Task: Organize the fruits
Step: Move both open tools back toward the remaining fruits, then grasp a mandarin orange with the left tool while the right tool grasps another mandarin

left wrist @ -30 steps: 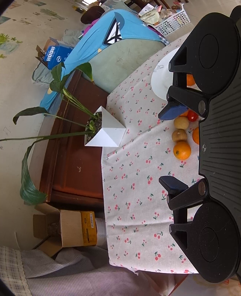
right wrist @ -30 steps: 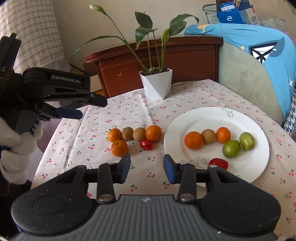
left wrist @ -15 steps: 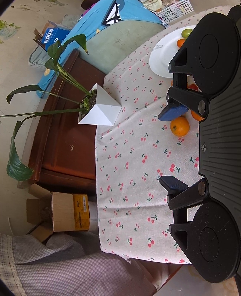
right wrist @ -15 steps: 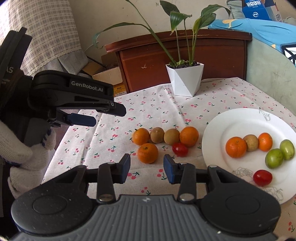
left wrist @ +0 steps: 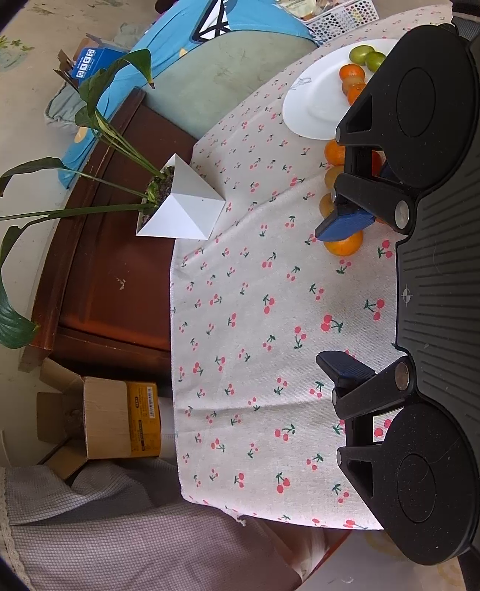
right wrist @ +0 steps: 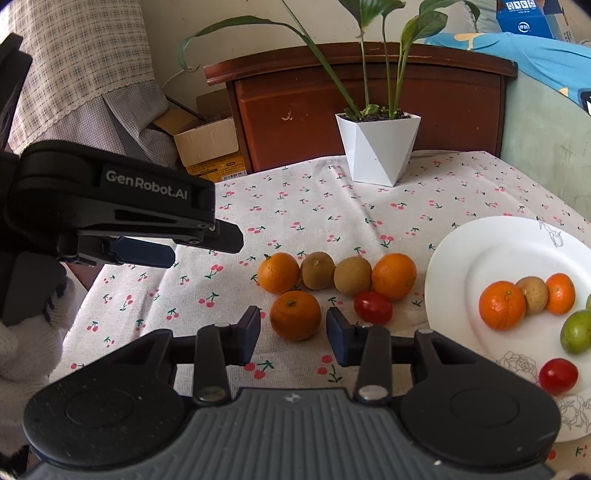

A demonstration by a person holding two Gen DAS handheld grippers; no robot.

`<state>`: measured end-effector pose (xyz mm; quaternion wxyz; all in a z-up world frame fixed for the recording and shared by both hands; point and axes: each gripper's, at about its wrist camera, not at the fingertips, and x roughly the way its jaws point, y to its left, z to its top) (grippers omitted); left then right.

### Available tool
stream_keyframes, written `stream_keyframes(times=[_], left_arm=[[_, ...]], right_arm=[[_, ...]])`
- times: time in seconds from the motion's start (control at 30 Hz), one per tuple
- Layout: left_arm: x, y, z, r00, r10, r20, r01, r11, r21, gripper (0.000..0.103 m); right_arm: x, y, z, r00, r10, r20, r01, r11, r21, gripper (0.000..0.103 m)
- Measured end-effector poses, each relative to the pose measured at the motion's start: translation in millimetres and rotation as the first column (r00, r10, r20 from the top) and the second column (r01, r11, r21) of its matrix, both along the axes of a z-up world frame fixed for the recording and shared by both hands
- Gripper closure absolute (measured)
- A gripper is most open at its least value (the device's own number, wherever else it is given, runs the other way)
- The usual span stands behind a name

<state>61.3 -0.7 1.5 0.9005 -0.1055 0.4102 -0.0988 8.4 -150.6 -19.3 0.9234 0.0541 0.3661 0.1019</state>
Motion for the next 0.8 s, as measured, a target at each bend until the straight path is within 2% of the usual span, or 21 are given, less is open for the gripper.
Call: stream_keyframes(times=[0.07,0.17,0.5,0.67,0.73,0.8], left_arm=[[-0.6,-1.6,-1.4,1.0,-0.011,0.0,0.011,1.0,0.006,0.038],[-2.0,-4.9,-3.3,1.0,-0.028,0.002,0.028,0.999,0.017,0.038],[-6.5,-21.0,-12.0,0.995,-0.102,0.006,0.102,0.993,0.054,0.04],[-9.1,-35.6,-16.5,0.985,-0.168,0.034,0.164,0.982,0.097,0.045],[-8.2,-40.3,-18.8,0.98,-0.196,0.043,0.19,0.976,0.109,0.053],[-7.5,-43.3,-21.0,0.975,-0.216,0.049,0.209,0.971,0.117,0.055]], right_arm=[[0.4,-0.3,-0.2,1.0,0.002,0.006,-0.002,1.0,0.006,0.064],[0.2,-0.2,0.7,1.0,0.002,0.017,-0.002,1.0,0.003,0.072],[-16.0,-18.9,9.0,0.999,-0.037,0.007,0.037,0.999,0.014,0.072],[-23.9,-34.4,11.2,0.997,-0.077,-0.008,0.077,0.996,0.042,0.072],[-24.7,-38.4,12.0,0.996,-0.093,-0.014,0.094,0.994,0.053,0.072],[-25.6,-41.7,13.5,0.994,-0.106,-0.014,0.107,0.992,0.061,0.072]])
